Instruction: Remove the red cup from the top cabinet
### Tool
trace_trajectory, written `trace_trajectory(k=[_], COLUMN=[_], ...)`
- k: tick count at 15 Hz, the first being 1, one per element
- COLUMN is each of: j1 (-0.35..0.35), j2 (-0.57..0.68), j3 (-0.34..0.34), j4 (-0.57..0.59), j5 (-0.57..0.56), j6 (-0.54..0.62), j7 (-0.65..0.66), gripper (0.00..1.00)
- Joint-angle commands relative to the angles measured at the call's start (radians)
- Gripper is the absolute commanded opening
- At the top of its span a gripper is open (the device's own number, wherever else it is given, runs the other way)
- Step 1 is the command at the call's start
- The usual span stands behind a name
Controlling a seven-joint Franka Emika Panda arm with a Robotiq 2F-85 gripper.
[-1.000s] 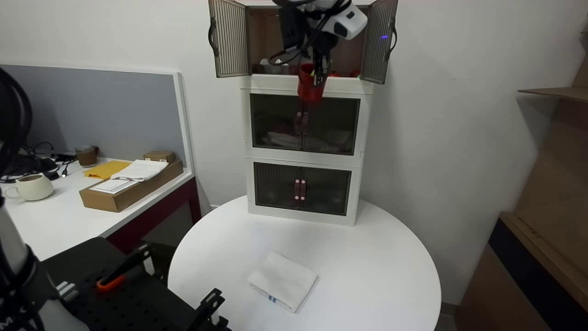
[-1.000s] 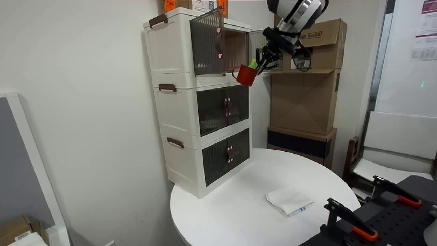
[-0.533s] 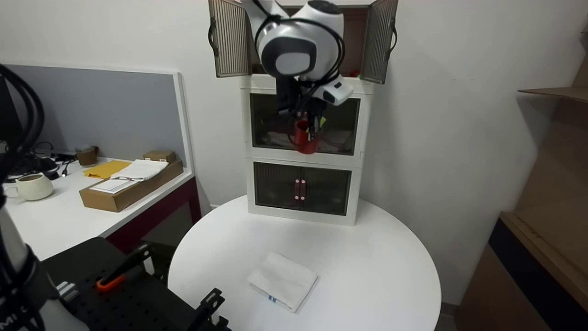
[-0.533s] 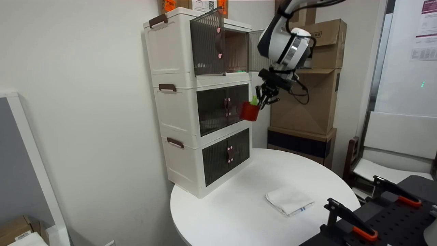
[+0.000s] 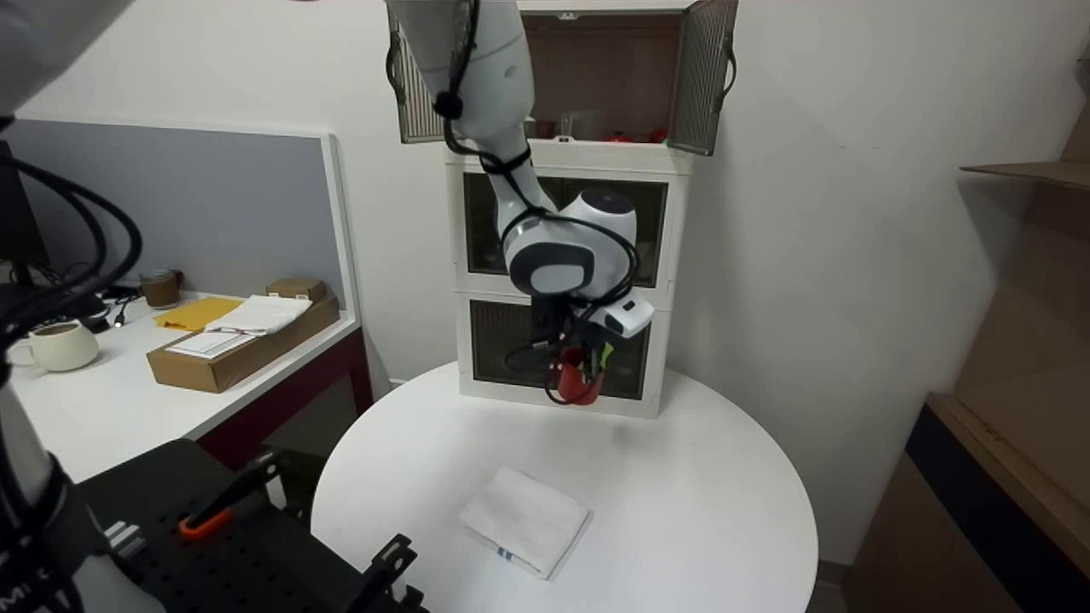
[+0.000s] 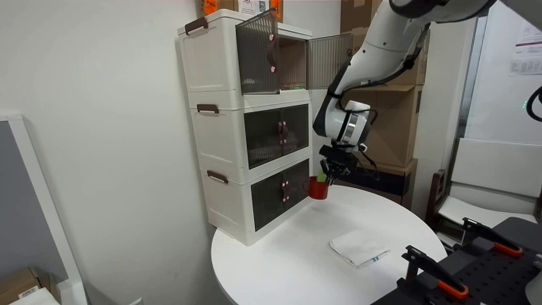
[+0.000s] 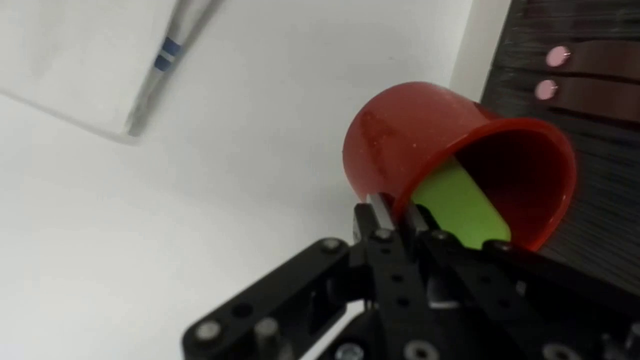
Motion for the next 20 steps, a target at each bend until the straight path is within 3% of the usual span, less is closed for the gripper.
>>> trace_trajectory(k=[1, 7, 12, 13, 14, 20], j1=[-0.016, -0.02, -0.016, -0.01, -0.009, -0.035], j2=[0.164, 0.303, 0.341, 0.347, 0.35, 0.306], j3=[-0.034, -0.109, -0.135, -0.143, -0.148, -0.114], j4=[0.136, 0.222, 0.279, 0.287, 0.294, 0.311], j5=[-0.057, -0.116, -0.149, -0.154, -0.162, -0.197], j6=[0.001, -0.001, 0.004, 0.001, -0.01, -0.05], j7=[0.072, 0.179, 0.247, 0.27, 0.281, 0.277], gripper=[0.02, 0.02, 0.02, 0.32, 0.32, 0.76])
